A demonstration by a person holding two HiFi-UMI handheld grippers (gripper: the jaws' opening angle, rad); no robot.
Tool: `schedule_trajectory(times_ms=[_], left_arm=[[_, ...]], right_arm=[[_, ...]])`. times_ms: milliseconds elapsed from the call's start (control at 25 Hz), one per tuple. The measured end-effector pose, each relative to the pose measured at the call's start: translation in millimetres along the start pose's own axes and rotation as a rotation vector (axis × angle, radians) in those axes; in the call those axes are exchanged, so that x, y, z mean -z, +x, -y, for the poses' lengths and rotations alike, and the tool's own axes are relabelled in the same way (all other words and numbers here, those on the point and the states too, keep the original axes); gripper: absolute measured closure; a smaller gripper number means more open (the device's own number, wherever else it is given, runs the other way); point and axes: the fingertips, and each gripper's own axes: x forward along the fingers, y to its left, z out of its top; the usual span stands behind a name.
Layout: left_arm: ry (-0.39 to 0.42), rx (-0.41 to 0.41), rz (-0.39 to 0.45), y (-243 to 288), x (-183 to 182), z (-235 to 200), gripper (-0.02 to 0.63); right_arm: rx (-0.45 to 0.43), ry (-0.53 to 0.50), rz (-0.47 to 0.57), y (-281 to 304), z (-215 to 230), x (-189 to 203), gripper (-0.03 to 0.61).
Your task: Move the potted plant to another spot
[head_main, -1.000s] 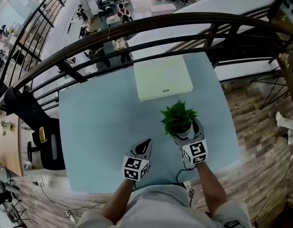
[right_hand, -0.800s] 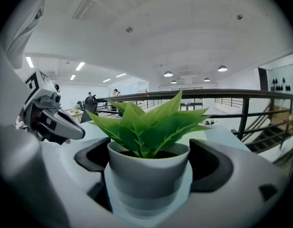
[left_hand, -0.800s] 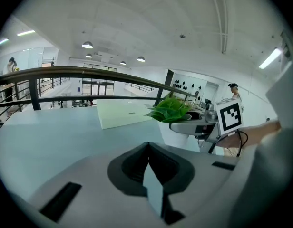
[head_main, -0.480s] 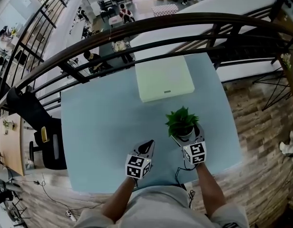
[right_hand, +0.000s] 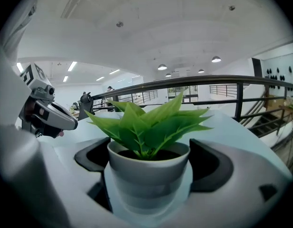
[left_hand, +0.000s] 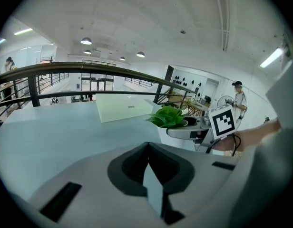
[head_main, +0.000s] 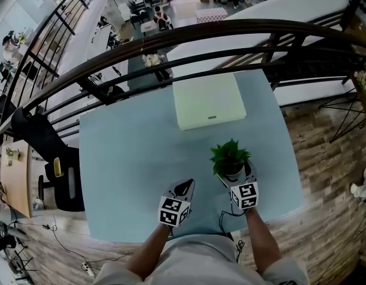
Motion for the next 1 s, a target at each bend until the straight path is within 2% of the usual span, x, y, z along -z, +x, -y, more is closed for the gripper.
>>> schedule_trajectory(times_ms=[280, 600, 880, 1000], left_arm=[[0.008, 0.007, -0.009, 0, 5, 7, 0.601], [0.013, 0.012, -0.017, 2, 10, 10, 0.601], [0.019, 0.024, -0.026, 4, 12, 15, 0.601], [0.023, 0.029, -0.028, 4, 12, 15, 0.601]], right_arm=[[-0.004, -0.01, 0.003, -6, -2, 4, 0.061], [-0.023, -0.084, -0.006, -12, -11, 6, 0.06], [-0.005, -0.093, -0.055, -26, -10, 26, 0.06], [-0.001, -0.087, -0.037, -30, -11, 24, 0.06]])
